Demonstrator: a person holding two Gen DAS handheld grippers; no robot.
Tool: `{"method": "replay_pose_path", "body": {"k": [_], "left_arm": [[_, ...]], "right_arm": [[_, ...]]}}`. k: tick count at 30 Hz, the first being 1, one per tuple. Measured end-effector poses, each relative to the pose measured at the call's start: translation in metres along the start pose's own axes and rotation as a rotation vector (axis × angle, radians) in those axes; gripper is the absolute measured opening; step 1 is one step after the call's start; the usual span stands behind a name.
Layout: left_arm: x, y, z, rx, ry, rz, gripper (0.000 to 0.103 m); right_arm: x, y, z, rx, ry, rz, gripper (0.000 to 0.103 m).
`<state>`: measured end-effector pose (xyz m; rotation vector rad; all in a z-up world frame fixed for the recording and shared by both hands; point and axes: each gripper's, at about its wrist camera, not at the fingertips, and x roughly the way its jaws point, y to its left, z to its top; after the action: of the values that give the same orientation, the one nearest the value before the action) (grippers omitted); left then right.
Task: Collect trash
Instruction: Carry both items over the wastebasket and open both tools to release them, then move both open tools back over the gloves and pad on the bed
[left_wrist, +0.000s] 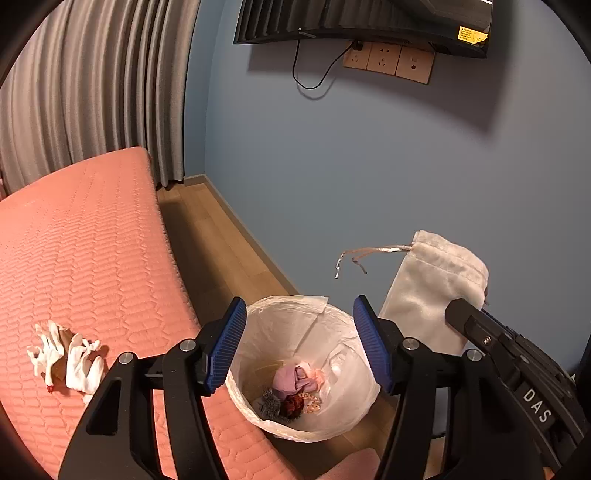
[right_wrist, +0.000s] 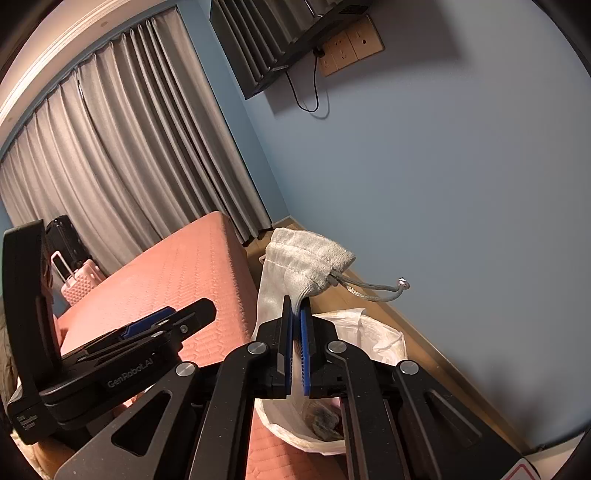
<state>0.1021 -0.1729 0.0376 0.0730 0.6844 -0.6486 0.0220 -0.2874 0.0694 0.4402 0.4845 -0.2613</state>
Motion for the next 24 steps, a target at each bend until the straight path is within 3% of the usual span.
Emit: {"method": "replay_pose_path", "body": {"k": [6, 13, 24], "left_arm": [[-0.003, 0.004, -0.004, -0.006, 0.0, 0.022, 0.058], [-0.006, 0.011, -0.004, -0.024, -0.006, 0.054, 0.066], [-0.016, 0.027, -0.007, -0.057, -0.017, 0.068, 0.067]], "right_arm": [[0.01, 0.007, -0.001, -0.011, 0.012, 0.005, 0.008], [0.013, 0.014, -0.002, -0.031, 0.012, -0.003, 0.013], [0.008, 0.031, -0.007, -0.057, 0.014, 0.012, 0.025]]}}
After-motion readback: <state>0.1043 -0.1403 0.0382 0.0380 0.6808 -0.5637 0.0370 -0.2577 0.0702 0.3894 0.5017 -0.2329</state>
